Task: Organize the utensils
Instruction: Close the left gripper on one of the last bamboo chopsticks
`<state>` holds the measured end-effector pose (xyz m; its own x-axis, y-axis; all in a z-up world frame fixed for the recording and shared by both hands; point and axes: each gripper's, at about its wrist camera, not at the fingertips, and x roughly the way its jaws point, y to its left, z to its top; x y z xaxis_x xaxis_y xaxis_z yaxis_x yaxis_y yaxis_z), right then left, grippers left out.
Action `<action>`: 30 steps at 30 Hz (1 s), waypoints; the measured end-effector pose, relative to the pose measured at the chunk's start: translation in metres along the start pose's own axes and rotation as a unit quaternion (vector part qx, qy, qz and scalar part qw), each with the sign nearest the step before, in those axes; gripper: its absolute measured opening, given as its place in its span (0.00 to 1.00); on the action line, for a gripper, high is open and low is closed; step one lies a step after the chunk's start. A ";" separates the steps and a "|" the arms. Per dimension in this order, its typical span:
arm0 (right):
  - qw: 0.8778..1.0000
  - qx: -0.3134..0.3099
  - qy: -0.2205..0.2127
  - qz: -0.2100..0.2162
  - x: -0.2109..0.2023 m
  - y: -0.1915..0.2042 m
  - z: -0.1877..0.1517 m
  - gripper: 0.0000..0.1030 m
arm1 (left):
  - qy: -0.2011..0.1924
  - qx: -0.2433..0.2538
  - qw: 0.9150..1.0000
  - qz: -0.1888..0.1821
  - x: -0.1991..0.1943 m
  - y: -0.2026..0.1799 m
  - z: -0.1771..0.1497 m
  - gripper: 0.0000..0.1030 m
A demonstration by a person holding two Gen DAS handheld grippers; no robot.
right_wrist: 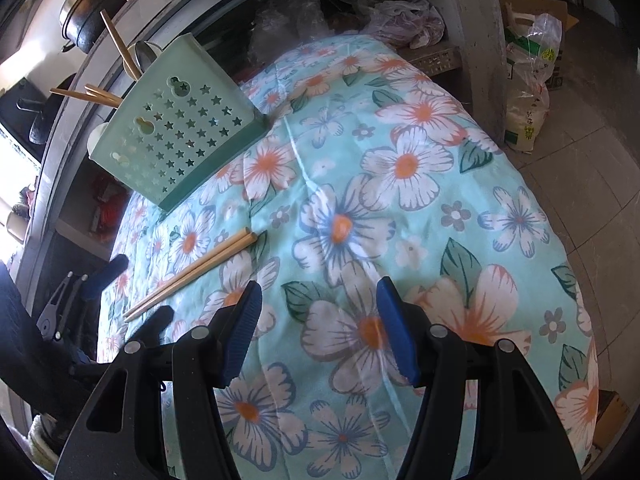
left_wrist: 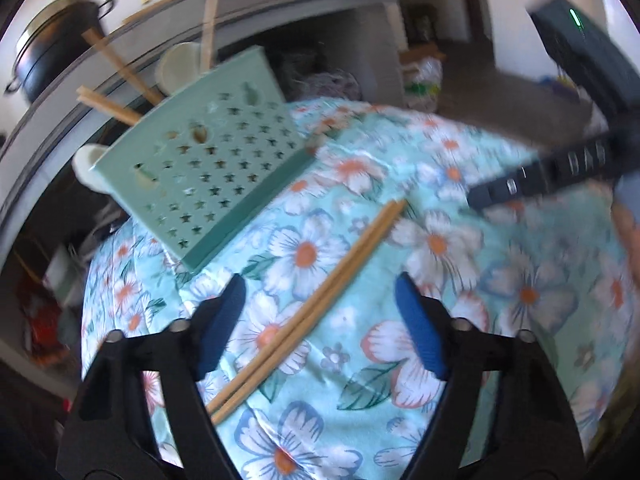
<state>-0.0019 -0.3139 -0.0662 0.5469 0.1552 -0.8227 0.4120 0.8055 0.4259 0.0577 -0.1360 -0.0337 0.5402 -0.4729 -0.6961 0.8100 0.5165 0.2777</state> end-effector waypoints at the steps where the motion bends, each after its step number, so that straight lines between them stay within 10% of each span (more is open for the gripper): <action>1: 1.000 0.000 0.000 0.000 0.000 0.000 0.000 0.57 | 0.003 0.007 1.000 -0.005 0.002 -0.002 -0.001 0.58; 16: 1.000 0.002 0.003 0.000 0.000 -0.001 -0.001 0.57 | 0.023 0.147 0.987 0.057 0.031 -0.029 -0.006 0.11; 30: 1.000 0.002 0.003 0.000 0.000 -0.001 -0.001 0.57 | 0.065 0.133 0.989 0.003 -0.011 -0.032 -0.017 0.05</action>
<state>-0.0032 -0.3140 -0.0677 0.5420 0.1582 -0.8253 0.4152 0.8035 0.4266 0.0216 -0.1354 -0.0463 0.5253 -0.3650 -0.7686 0.8475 0.3054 0.4342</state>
